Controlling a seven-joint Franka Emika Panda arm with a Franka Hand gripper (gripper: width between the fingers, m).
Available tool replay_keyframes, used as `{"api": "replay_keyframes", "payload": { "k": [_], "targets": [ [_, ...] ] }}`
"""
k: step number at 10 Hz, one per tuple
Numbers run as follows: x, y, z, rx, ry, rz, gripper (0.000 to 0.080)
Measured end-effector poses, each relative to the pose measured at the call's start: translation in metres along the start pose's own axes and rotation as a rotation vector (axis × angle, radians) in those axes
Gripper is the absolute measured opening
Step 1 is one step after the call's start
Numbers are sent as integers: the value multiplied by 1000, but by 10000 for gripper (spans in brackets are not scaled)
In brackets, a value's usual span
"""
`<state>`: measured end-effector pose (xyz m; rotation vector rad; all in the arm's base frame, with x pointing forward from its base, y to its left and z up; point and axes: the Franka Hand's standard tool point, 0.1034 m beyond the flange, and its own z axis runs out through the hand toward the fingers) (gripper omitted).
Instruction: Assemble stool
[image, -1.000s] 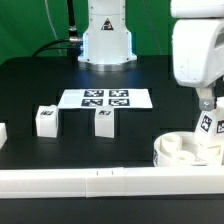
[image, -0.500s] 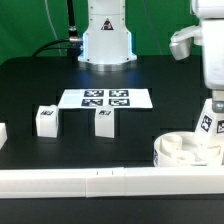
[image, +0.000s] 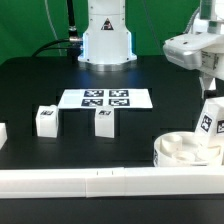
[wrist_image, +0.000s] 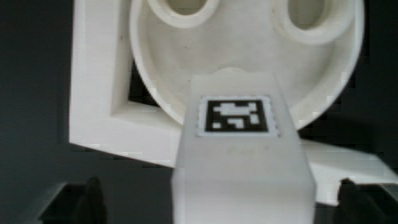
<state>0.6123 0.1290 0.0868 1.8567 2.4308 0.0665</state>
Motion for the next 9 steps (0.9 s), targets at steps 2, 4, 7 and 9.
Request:
{"api": "replay_keyframes", "payload": {
  "k": [2, 4, 7, 9],
  "targets": [
    [-2, -1, 1, 2, 0, -72, 649],
    [-4, -1, 1, 3, -1, -63, 640],
    [-5, -1, 1, 3, -1, -51, 334],
    [-5, -1, 1, 3, -1, -19, 334]
  ]
}}
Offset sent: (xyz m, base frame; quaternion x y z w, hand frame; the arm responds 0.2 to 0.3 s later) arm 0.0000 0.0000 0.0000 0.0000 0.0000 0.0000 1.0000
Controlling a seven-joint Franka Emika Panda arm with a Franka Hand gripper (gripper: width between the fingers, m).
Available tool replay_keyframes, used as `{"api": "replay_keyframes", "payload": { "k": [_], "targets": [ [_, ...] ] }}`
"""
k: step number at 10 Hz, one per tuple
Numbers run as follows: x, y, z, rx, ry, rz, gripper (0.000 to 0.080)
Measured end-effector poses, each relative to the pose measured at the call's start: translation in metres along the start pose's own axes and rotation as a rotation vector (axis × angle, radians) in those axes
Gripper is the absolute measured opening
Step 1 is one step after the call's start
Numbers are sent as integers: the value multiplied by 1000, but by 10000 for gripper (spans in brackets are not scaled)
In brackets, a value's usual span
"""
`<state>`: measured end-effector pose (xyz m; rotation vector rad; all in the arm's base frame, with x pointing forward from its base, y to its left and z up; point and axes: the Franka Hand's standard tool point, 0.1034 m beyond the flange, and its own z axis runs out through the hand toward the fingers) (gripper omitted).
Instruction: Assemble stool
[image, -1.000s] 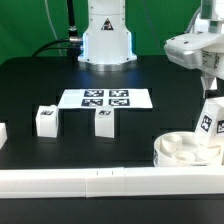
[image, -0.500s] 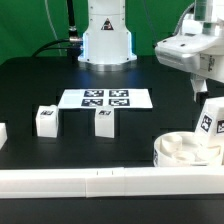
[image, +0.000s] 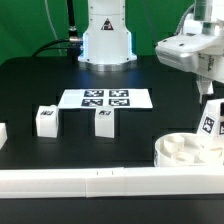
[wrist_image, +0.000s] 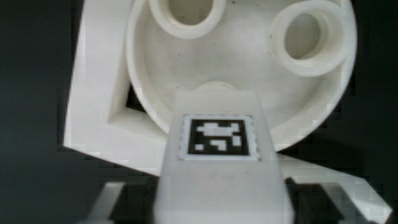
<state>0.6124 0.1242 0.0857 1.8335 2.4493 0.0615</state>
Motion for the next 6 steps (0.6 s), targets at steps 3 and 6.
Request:
{"api": "replay_keyframes", "payload": {
  "k": [3, 6],
  "targets": [
    [0, -1, 0, 4, 3, 297, 334],
    [0, -1, 1, 8, 14, 636, 335]
  ]
}}
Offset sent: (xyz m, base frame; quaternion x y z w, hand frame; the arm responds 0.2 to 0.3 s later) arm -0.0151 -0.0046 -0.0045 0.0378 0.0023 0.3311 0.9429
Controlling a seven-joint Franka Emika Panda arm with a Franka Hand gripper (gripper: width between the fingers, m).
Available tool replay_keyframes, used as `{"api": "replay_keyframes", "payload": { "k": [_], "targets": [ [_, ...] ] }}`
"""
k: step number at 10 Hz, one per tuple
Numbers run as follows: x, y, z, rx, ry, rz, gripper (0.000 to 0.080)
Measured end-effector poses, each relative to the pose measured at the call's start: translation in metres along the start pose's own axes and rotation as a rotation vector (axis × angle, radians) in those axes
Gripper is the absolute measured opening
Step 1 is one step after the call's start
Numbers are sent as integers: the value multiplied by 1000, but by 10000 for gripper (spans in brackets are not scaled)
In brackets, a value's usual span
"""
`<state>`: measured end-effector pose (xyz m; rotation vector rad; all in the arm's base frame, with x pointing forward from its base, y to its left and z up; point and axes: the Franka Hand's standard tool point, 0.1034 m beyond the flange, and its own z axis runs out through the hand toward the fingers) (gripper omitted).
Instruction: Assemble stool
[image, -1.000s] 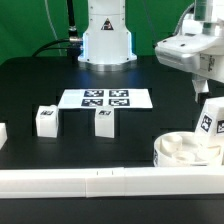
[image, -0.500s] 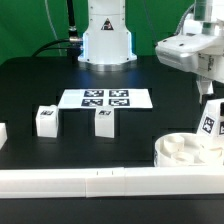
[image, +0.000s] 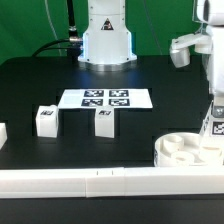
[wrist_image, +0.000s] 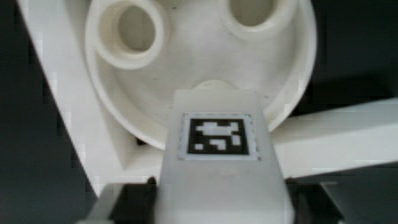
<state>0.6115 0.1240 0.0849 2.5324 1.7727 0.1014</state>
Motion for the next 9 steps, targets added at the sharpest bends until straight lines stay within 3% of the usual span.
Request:
{"api": "replay_keyframes", "payload": {
  "k": [6, 9],
  "targets": [
    [1, 1, 0, 2, 20, 417, 335],
    [-1, 1, 1, 19, 35, 723, 335]
  ]
}}
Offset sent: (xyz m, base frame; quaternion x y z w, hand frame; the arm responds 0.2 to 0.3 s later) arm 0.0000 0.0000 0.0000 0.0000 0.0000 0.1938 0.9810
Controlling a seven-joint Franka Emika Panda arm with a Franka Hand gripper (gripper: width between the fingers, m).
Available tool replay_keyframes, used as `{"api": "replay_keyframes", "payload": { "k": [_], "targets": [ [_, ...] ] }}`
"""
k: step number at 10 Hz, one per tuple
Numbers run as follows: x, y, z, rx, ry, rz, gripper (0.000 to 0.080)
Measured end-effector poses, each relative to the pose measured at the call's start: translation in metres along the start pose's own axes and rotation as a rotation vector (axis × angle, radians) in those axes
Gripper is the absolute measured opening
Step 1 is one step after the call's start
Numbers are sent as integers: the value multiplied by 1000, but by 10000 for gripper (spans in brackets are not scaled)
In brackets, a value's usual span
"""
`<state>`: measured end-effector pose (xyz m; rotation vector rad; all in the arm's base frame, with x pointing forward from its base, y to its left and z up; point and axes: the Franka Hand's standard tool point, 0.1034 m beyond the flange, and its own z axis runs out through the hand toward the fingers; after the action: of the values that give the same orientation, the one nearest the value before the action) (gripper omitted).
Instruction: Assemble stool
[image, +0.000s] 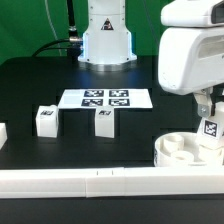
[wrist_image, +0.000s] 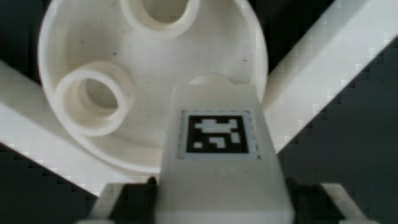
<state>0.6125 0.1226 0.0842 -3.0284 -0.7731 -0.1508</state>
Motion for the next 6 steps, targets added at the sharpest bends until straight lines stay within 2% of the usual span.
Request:
{"api": "replay_keyframes", "payload": {
  "k": [4, 6],
  "targets": [
    [-2, 4, 0, 24, 52, 449, 335],
    [-3, 3, 0, 25, 73, 613, 335]
  ]
}}
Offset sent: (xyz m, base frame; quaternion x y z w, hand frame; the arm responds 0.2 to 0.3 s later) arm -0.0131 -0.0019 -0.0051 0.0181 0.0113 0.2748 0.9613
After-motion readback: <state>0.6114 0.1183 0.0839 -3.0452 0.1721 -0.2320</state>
